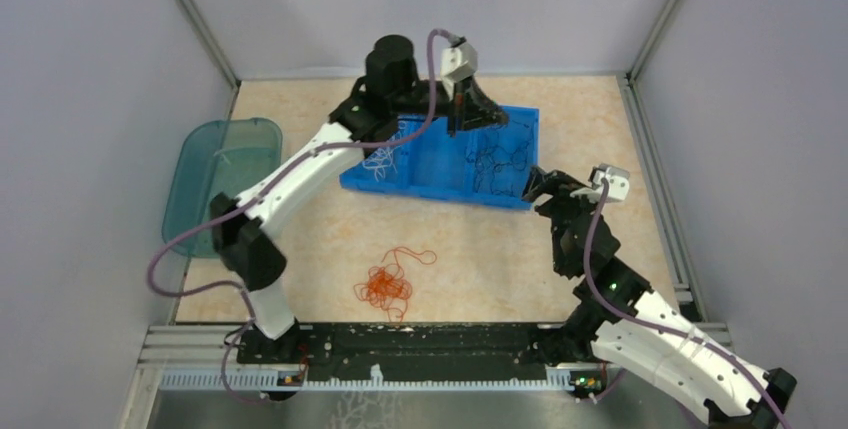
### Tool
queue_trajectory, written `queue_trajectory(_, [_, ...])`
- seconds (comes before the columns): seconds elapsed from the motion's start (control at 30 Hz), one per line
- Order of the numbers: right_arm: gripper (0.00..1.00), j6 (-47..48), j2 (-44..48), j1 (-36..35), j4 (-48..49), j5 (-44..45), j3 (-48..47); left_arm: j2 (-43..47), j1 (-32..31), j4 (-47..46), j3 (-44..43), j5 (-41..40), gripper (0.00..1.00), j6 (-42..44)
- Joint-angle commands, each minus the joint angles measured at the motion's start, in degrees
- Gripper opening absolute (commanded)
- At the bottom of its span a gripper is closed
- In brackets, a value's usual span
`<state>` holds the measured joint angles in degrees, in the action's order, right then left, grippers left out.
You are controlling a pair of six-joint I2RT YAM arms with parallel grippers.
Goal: Untangle the cables
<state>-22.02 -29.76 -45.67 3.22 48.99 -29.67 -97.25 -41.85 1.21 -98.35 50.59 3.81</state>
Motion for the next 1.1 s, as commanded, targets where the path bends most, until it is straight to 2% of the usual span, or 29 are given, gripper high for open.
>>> queue_trajectory(0.0, [0.74,7.77,2.06,0.48,1.83,7.98,2.47,-17.36,0.02,2.74,-18.46,-3.63,0.00,0.27])
queue_trajectory(0.07, [0.74,10.44,3.76,0.65,5.16,7.80,4.01,-25.27,-0.14,5.77,-28.09,-5.10,0.00,0.73])
queue_trajectory(0.17, [0.74,10.69,5.06,0.82,5.00,8.16,4.40,-32.97,-0.36,6.99,-35.08,-6.53,0.00,3.05])
queue_trajectory(0.27, [0.74,10.89,5.55,0.82,4.28,7.69,4.17,-35.77,-0.34,3.81,-33.56,-8.11,0.02,3.26])
queue_trajectory(0.3, [0.74,11.09,5.55,0.84,4.25,7.13,3.88,-36.18,-0.34,2.35,-32.03,-8.97,0.08,4.03])
queue_trajectory(0.4, [0.74,11.05,5.33,0.83,2.96,6.19,2.42,-37.03,-0.34,-1.15,-26.64,-12.48,0.15,6.17])
queue_trajectory(0.43, [0.74,11.08,5.37,0.84,2.58,5.99,1.93,-37.42,-0.45,-1.44,-25.61,-14.35,0.28,6.30])
queue_trajectory(0.47, [0.74,11.16,5.34,0.83,2.50,5.80,1.48,-37.94,-0.50,-0.76,-25.13,-15.65,0.46,7.15])
queue_trajectory(0.53, [0.74,11.42,5.18,0.85,2.31,5.13,0.73,-38.69,-1.13,3.37,-26.12,-18.79,0.88,10.44])
queue_trajectory(0.57, [0.74,11.54,4.86,0.85,2.23,4.65,0.34,-38.41,-1.21,5.52,-26.33,-19.39,0.99,11.41])
queue_trajectory(0.8, [0.75,7.77,-0.93,0.80,-1.62,3.47,-4.41,-27.69,-0.73,18.73,-19.97,-26.90,1.00,18.26])
queue_trajectory(0.87, [0.75,7.58,-3.41,0.91,-2.17,2.20,-5.92,-24.43,-0.84,25.13,-17.99,-28.74,1.00,21.75])
queue_trajectory(0.93, [0.75,6.51,-6.11,1.02,-3.47,0.73,-7.83,-23.90,-1.29,33.46,-19.40,-31.42,1.00,26.94])
queue_trajectory(1.07, [0.75,2.69,-9.92,2.13,-5.21,-2.04,-10.21,-25.25,-1.30,42.85,-23.90,-33.74,1.00,28.01])
